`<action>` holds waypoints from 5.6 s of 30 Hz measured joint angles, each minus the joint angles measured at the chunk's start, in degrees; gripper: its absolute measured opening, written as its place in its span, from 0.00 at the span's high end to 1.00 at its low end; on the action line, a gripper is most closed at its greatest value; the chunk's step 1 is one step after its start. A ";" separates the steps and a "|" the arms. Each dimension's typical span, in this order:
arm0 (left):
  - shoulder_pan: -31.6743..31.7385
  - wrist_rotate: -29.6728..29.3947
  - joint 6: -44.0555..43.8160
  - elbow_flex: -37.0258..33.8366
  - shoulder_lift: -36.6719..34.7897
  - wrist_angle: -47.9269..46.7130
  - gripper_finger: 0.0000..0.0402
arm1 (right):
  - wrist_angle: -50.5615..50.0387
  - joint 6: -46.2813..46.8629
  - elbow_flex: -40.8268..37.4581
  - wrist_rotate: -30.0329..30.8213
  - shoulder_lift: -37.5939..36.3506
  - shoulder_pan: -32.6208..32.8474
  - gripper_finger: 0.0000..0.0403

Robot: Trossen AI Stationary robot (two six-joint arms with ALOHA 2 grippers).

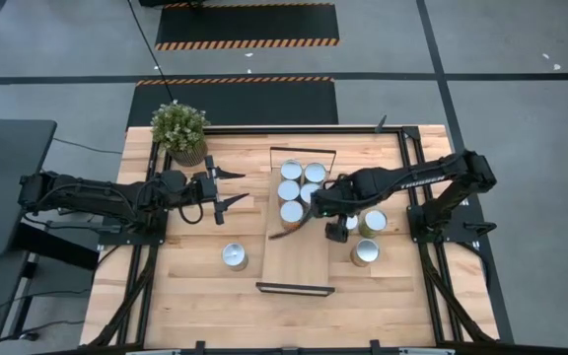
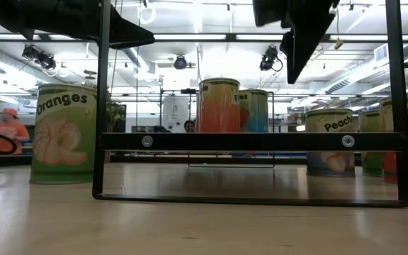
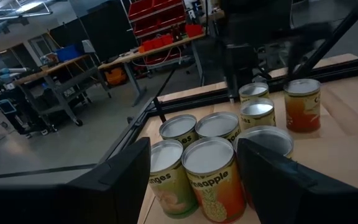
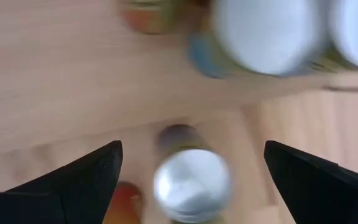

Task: Pick and place cans onto a shelf
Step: Put the canned peaches on the shelf

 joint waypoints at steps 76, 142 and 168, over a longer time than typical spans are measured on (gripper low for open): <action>-0.01 0.00 -0.63 0.00 -0.01 0.01 0.39 | 5.56 18.12 -11.87 -1.71 0.00 -4.49 0.01; -0.01 0.00 -1.05 0.00 0.01 -0.95 0.39 | -11.32 -12.43 21.07 -1.99 22.36 3.35 0.15; -0.02 0.00 -1.05 0.00 0.01 -0.86 0.39 | -10.12 -13.50 20.92 5.01 21.22 4.00 0.05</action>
